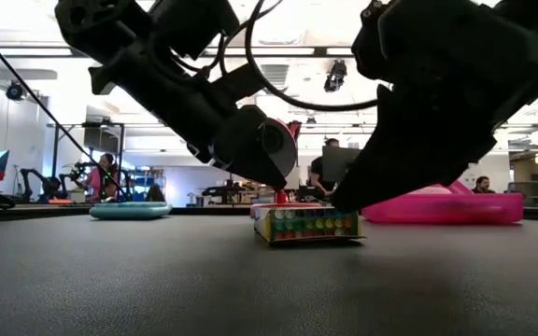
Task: Pack school essentials
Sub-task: Put the yellow box of crayons into the pink supply box
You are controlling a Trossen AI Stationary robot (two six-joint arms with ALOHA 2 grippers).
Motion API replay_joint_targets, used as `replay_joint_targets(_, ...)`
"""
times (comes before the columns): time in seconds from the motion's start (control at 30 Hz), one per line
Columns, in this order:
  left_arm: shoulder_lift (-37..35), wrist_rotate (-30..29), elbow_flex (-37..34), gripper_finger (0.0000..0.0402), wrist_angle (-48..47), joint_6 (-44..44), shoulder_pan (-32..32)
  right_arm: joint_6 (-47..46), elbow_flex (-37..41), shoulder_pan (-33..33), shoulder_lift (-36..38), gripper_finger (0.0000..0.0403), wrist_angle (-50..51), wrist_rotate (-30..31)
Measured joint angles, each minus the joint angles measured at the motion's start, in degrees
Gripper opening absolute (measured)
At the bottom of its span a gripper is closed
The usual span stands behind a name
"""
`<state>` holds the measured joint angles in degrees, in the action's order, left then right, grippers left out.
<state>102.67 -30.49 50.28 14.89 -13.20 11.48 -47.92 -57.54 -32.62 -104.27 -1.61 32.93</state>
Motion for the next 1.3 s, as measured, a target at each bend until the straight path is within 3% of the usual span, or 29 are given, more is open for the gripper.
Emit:
replay_joint_targets(0.57, 0.04, 4.37, -1.88, 0.0203, -4.12, -6.1, 0.53, -0.02, 0.31, 0.96, 0.0, 0.0063, 6.1, 3.53)
replay_joint_targets(0.87, 0.02, 5.77, -1.97, 0.0203, -4.88, -8.96, 4.04, -0.07, 0.39, 2.29, 0.0, 0.0063, 11.19, 4.34)
replay_joint_targets(1.3, -0.51, 7.2, -1.42, 0.0203, -4.82, -5.89, 7.06, -3.54, 0.39, 2.53, 5.12, 0.0063, 19.24, 5.1)
